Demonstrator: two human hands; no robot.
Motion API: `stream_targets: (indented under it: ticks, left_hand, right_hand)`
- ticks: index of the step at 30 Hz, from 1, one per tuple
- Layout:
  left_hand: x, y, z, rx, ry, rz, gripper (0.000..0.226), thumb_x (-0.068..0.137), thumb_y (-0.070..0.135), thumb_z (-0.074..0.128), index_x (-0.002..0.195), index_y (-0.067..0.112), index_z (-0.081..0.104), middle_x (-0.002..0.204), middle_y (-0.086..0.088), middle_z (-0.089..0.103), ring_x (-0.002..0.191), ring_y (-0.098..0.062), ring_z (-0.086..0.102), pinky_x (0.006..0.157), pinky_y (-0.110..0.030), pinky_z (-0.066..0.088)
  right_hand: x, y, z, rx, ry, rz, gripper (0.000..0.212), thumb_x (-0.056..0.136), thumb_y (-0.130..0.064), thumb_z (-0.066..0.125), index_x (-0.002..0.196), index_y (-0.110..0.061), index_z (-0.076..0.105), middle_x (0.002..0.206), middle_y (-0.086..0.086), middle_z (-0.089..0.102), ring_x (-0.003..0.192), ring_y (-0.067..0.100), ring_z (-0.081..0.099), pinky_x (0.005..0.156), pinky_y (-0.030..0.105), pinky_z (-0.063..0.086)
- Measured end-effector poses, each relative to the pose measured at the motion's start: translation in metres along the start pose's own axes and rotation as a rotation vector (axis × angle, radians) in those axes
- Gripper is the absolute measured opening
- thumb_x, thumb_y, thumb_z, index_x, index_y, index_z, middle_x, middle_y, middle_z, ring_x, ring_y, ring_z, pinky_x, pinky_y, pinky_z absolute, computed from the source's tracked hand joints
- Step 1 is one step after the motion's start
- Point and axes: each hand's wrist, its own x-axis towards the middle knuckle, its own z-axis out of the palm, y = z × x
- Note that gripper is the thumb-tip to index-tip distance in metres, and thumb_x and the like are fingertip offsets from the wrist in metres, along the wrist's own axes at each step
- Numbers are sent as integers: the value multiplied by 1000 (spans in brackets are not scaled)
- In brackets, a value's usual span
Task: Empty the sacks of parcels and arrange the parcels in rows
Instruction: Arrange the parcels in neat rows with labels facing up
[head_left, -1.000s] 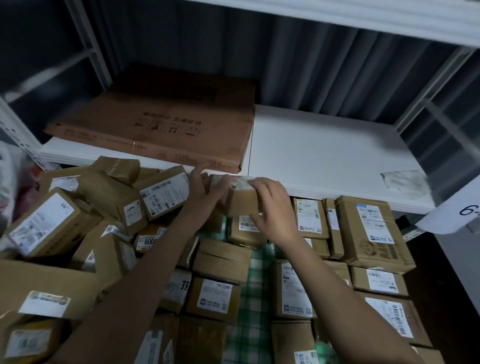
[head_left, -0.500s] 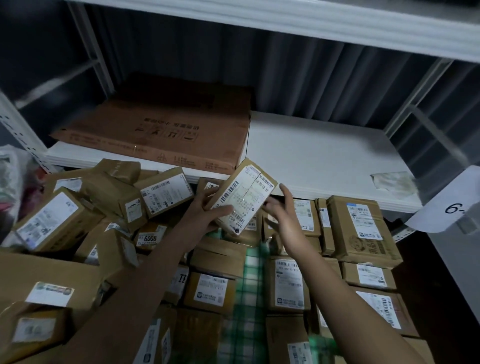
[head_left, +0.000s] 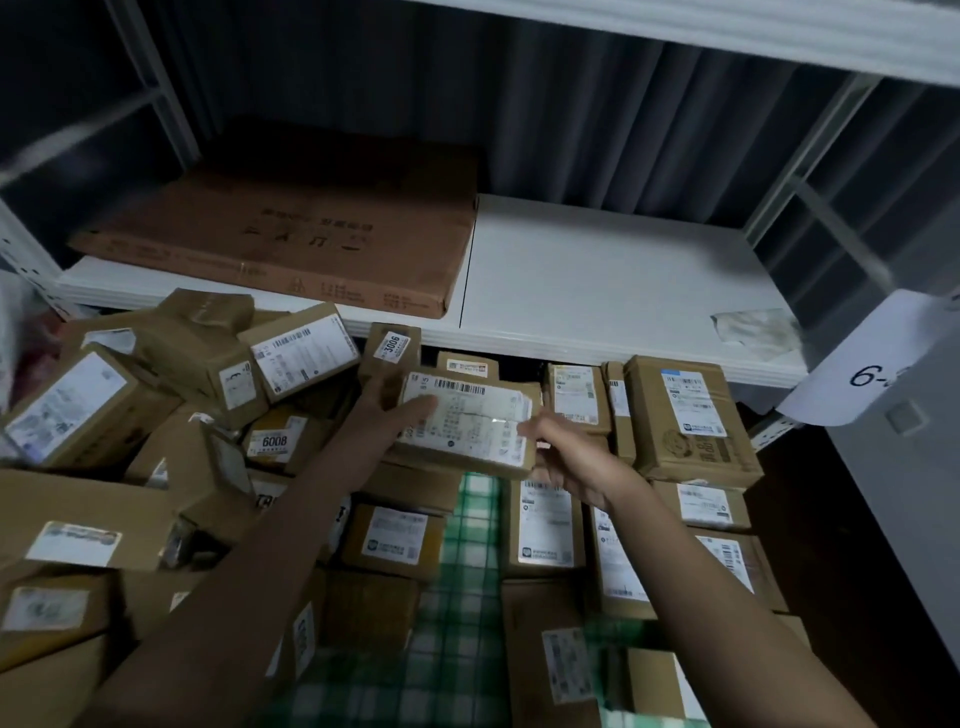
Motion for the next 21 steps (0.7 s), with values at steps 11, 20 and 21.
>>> stream_targets:
  ticks: [11,20,21]
  left_hand:
    - [-31,-48,55,103,92,-164,61,74,60,70,118,19,59,110,0,70,95,-19,69,76,-40,58]
    - [-58,-79,71,65,-27,-172,27,86,38,66,111,32,56,107,6,69,100,-15,65,88,-40,54]
    - [-61,-82,71,102,-46,-181,28,85,40,68,110,34,56,110,7,68,103,-15,64,93,-41,51]
  right_hand:
    - [-30,56,-19,90,55,78,49,90,-24,65,131,-7,45,107,17,72,99,31,70,85,38,58]
    - [-57,94,-39,-67,46,138,40,92,-50,56,119,-22,60,105,0,72,92,16,70,90,34,54]
    - [-61,97,-42,-49,87,114,35,94,-48,54,116,-22,62,100,-1,71,87,15,69,89,32,54]
